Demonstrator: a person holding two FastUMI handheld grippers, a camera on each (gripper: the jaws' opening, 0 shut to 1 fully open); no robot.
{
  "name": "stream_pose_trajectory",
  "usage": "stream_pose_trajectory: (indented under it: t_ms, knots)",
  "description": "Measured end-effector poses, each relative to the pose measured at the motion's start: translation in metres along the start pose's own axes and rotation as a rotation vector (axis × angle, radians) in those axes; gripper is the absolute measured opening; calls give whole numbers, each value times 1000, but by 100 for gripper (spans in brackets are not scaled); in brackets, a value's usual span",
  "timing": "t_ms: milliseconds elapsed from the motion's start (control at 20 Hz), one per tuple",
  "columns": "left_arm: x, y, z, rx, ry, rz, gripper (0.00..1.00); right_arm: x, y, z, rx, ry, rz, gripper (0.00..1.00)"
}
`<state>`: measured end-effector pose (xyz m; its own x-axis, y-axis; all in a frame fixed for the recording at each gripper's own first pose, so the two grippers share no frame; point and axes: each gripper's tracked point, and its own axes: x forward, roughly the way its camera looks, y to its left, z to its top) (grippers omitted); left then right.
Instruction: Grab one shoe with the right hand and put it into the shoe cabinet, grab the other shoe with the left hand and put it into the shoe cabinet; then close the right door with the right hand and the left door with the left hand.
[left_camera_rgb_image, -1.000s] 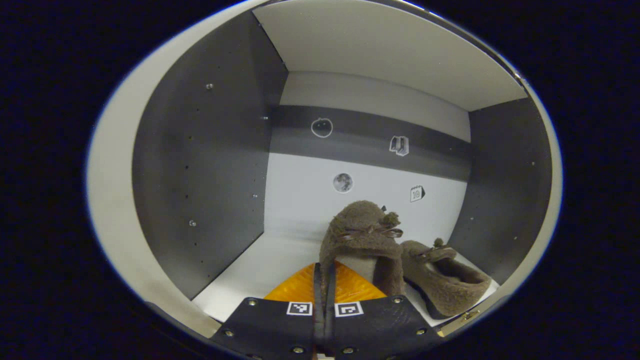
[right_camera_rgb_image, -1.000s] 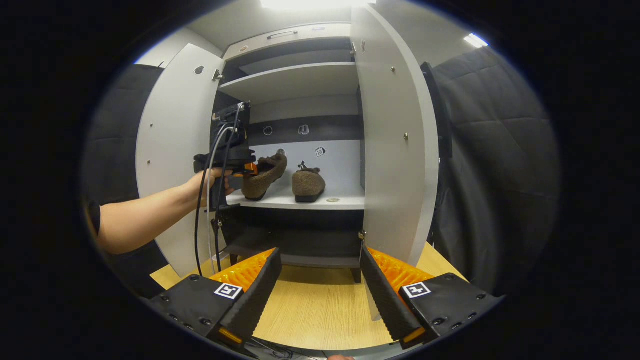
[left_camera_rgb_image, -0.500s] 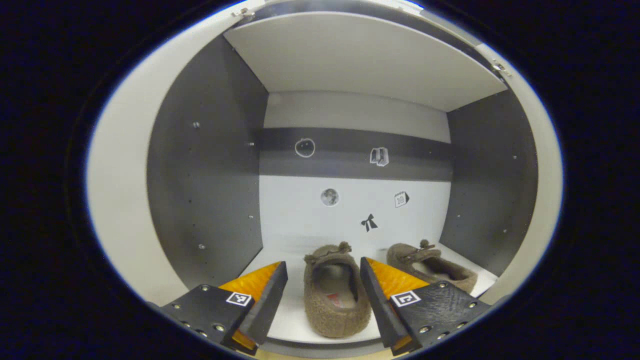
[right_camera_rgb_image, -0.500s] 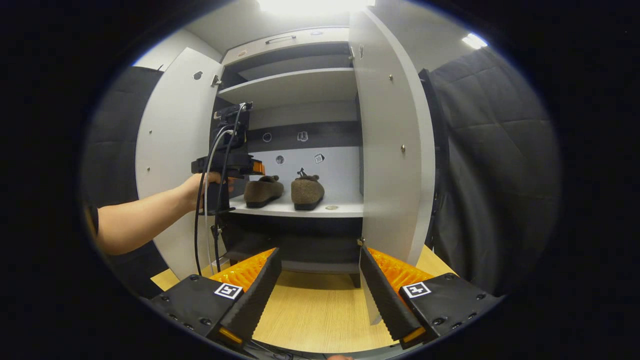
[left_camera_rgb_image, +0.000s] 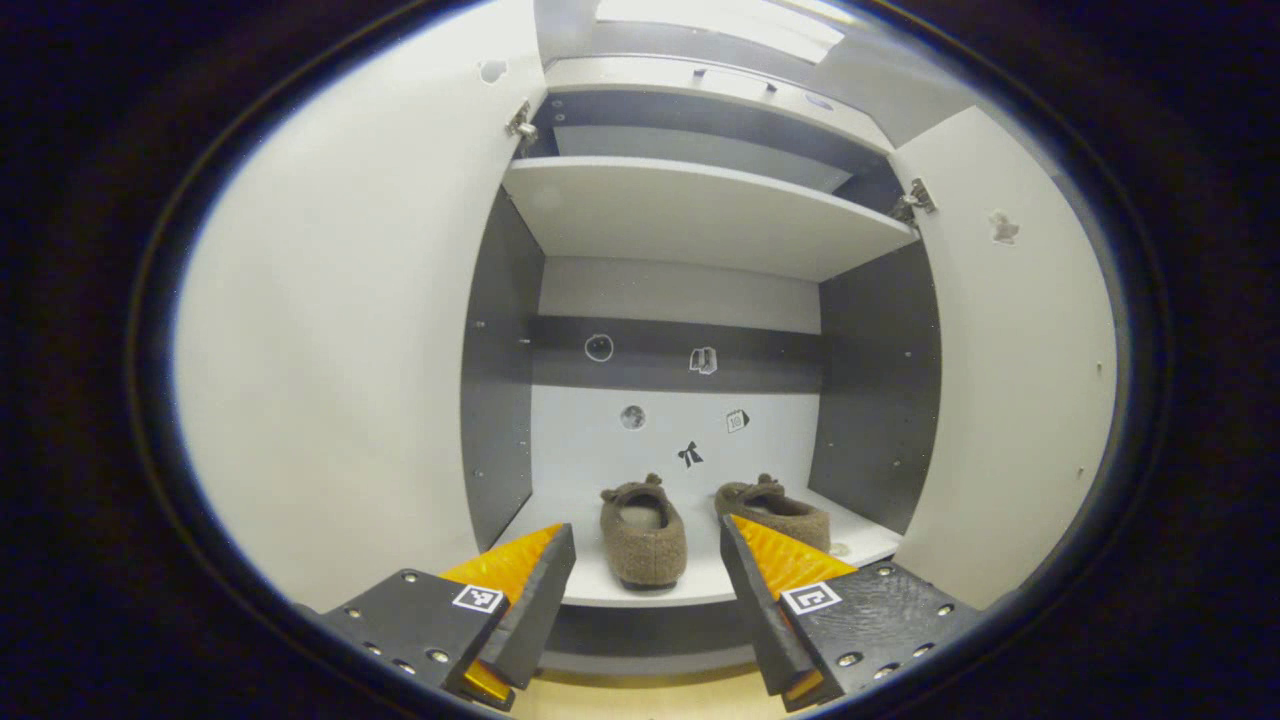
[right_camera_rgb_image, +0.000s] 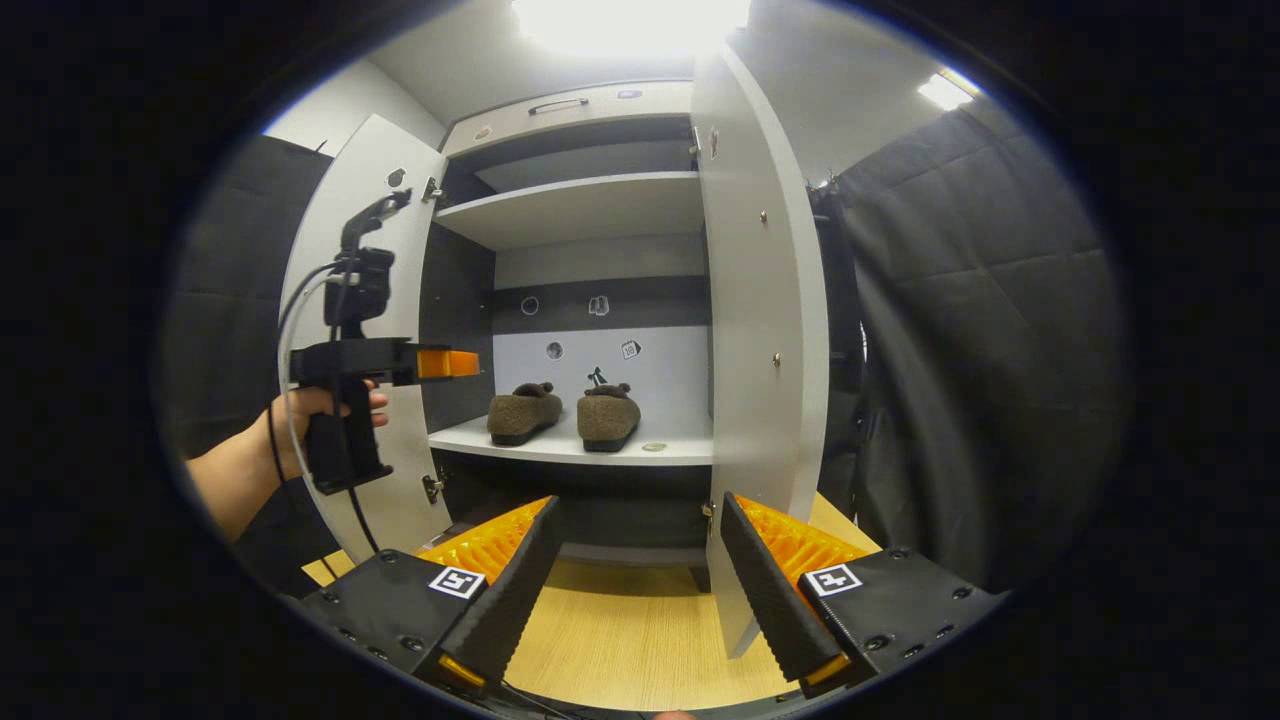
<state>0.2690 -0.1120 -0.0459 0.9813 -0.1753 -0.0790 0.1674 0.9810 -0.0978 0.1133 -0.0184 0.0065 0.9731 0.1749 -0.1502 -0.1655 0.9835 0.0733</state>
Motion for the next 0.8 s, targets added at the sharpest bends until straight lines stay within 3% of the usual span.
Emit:
stream_pose_trajectory:
  t_ms: [400, 450, 800]
  knots:
    - [-97, 11, -14, -8, 8, -5, 84, -17, 0, 21, 5, -41, -7, 96]
    - [-109, 12, -16, -5, 14, -8, 84, -18, -3, 25, 2, -47, -17, 100]
    - [-161, 24, -30, -8, 44, -21, 87, -24, -59, 55, -10, -77, -154, 96]
